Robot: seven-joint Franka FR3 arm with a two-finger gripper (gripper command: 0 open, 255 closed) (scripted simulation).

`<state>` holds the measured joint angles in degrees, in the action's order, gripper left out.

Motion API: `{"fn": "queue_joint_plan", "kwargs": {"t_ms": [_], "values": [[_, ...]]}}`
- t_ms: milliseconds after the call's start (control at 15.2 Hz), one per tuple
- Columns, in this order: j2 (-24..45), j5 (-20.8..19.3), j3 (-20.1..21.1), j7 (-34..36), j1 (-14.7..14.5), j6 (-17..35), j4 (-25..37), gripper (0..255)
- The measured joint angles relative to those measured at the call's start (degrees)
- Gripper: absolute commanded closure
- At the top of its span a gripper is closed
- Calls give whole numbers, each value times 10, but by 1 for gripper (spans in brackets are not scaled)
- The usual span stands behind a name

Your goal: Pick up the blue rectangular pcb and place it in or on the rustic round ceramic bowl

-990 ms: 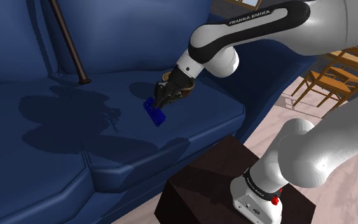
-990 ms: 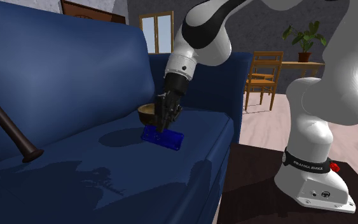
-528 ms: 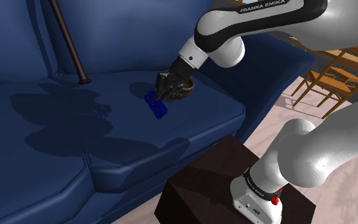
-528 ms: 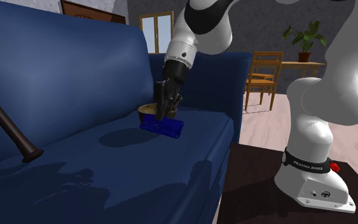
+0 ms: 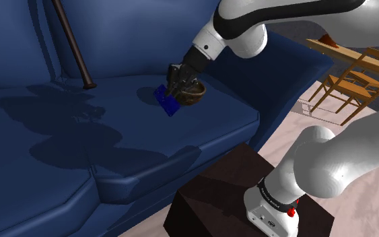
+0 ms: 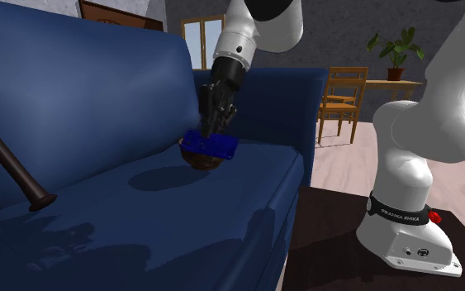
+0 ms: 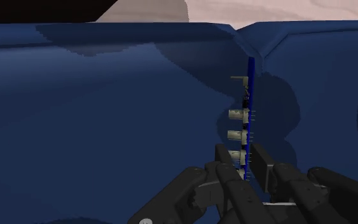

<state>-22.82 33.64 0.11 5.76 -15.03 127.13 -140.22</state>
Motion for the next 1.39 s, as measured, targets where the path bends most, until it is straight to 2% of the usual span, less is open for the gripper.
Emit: {"fn": "queue_joint_plan", "kwargs": {"t_ms": [132,660,990,1386], "values": [[0,-6,-4,1,4,-13,11,255],[62,-32,-82,-79,45,-83,96,255],[123,-35,-130,-135,69,-130,170,255],[216,-26,-176,-192,99,-197,290,255]]}}
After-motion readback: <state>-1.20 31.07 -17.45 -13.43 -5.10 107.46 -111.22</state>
